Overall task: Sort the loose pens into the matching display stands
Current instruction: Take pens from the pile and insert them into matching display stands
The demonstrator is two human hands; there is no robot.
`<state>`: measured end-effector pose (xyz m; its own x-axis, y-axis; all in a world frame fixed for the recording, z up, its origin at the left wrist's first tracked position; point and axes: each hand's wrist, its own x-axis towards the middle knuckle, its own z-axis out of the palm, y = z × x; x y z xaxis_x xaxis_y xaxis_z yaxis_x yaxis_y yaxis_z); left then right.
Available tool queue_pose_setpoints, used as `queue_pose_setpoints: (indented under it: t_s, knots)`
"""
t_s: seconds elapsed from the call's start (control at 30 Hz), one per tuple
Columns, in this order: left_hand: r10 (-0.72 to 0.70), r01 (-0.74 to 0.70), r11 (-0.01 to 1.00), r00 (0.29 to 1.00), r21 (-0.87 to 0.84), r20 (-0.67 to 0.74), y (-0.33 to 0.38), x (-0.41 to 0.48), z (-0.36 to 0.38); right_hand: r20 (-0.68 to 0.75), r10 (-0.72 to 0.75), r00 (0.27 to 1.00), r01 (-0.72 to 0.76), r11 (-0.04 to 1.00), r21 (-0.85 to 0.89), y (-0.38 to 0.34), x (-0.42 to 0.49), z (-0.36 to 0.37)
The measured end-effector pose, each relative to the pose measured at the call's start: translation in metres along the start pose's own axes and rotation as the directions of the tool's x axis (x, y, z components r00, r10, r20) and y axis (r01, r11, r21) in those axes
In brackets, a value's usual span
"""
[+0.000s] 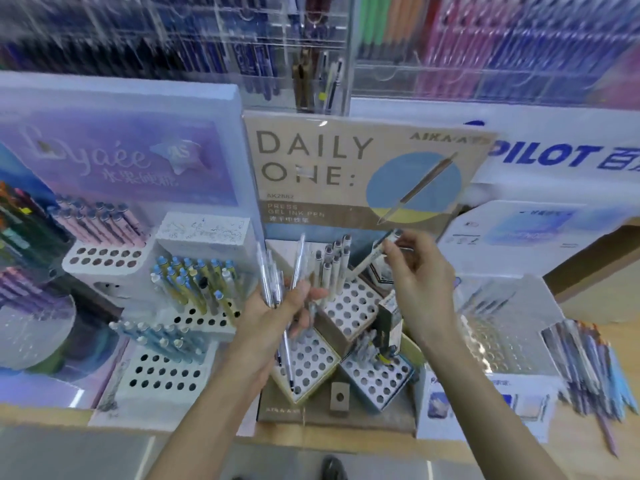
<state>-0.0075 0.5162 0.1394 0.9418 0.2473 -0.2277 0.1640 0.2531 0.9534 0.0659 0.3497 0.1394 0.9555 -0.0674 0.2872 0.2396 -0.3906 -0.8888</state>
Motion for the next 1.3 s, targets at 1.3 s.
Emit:
queue_pose_setpoints:
  t_s: [1.3]
  knots:
    - [-0.012, -0.014, 0.978, 0.992, -0.207, -0.123, -0.014, -0.019, 0.007, 0.410, -0.046, 0.911, 0.157, 0.958, -0.240, 0.013, 0.025, 0.016]
